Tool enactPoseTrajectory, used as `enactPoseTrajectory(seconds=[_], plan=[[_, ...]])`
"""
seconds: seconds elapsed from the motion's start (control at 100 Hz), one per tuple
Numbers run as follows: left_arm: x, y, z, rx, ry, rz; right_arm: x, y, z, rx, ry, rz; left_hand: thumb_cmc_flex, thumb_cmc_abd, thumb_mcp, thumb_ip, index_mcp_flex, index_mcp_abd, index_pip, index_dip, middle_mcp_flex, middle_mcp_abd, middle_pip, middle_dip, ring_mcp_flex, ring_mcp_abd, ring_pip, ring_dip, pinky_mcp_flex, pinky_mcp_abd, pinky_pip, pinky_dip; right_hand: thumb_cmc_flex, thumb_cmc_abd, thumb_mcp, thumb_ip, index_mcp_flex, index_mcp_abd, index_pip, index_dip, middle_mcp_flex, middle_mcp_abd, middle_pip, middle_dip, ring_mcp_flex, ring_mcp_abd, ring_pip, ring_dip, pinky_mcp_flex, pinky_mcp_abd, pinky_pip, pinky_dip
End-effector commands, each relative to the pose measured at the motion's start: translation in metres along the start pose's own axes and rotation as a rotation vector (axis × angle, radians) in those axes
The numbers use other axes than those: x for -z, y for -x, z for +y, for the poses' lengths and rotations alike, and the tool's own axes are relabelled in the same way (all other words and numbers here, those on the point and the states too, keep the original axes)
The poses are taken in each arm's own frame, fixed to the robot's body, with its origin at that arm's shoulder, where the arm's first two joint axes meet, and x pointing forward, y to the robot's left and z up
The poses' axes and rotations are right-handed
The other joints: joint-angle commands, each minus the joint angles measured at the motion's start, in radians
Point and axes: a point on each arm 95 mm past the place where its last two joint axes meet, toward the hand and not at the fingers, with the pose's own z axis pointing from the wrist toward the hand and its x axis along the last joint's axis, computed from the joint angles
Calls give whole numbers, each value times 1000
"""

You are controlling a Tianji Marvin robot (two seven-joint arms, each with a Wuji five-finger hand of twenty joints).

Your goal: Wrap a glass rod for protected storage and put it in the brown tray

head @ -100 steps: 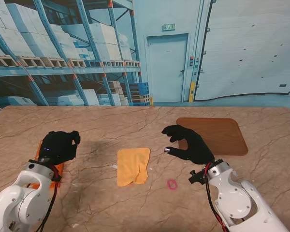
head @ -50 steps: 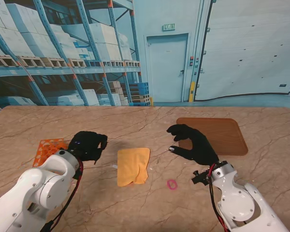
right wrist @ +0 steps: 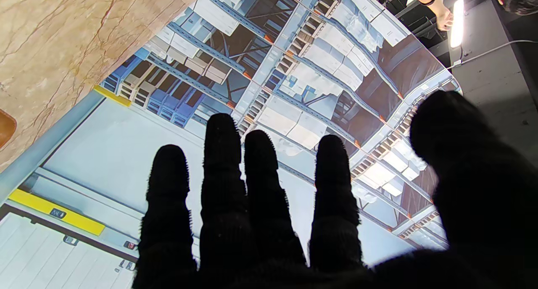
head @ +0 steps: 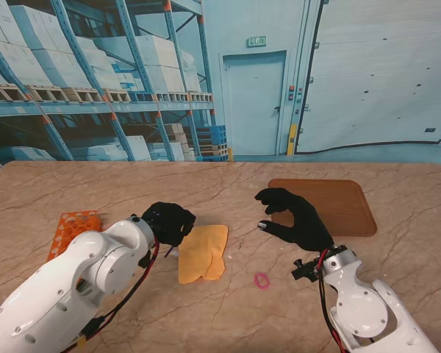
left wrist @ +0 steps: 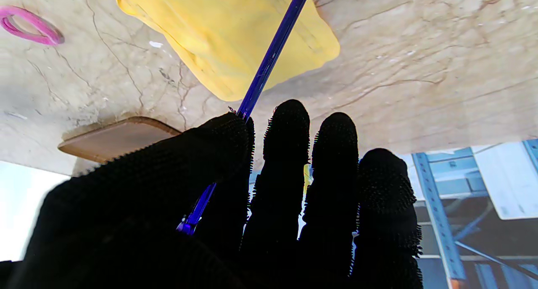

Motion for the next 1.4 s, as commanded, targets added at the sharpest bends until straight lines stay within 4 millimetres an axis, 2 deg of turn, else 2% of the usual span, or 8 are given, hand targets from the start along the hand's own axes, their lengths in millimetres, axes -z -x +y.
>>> enactPoseTrajectory(seconds=[0.0,0.39,0.58,0.61,0.65,0.7,0.93,1.39], plan=[[-6,-4,-1,15,20,5,2,-2,-1,-9,10,4,7,-2,3,39,-2,-20,68,40,-1,22,16,12,6,7,-3,16,0,15,36,19,-49,46,13,25,16,2,-2,0,13,6,7,5,13,-3,12,13,-4,-5,21,9],[-40,-23,4,-9,129,40,6,-2,4,-13,34,7,11,4,-9,39,-9,-18,70,42,-4,25,16,18,8,6,-3,22,7,13,41,23,-53,48,13,24,16,2,-3,0,12,6,6,4,12,-2,11,13,-6,-5,20,9],[-47,-29,5,-30,157,56,7,-3,5,-12,43,9,9,5,-9,40,-9,-21,72,43,-4,29,17,19,11,6,-1,25,9,10,43,25,-54,48,13,24,16,2,-3,0,12,6,6,4,12,-4,11,13,-5,-4,20,9],[-48,-30,5,-36,161,60,7,-3,5,-12,43,9,8,6,-10,40,-9,-21,72,43,-2,9,19,20,11,5,-1,25,9,11,43,25,-54,47,13,24,16,3,-3,0,12,6,6,5,12,-3,11,13,-4,-4,20,9],[-49,-31,4,-46,167,67,7,-3,5,-12,44,10,8,5,-9,40,-10,-21,72,43,-5,29,17,19,11,5,-1,25,10,10,44,25,-54,47,13,24,16,2,-3,0,11,6,5,4,12,-1,11,13,-4,-4,20,9],[-51,-33,4,-61,173,75,7,-3,5,-13,44,10,6,5,-9,40,-11,-22,72,44,-1,7,20,20,12,3,0,26,11,8,45,25,-54,48,14,25,16,1,-3,0,12,7,6,5,13,-2,11,13,-5,-5,20,9],[-59,-37,3,-139,181,107,7,-3,5,-12,48,10,-1,3,-5,40,-10,-29,76,46,3,2,20,20,19,-2,1,26,19,3,49,26,-54,48,13,25,16,2,-4,0,11,5,5,4,12,-2,11,13,-5,-5,20,9],[-77,-47,6,-156,225,116,8,-3,6,-14,57,7,-12,10,-10,30,-9,-28,68,25,-1,1,30,19,21,-9,6,29,22,-3,53,22,-57,49,11,25,16,2,-4,1,12,6,5,5,12,-2,11,13,-5,-5,19,10]])
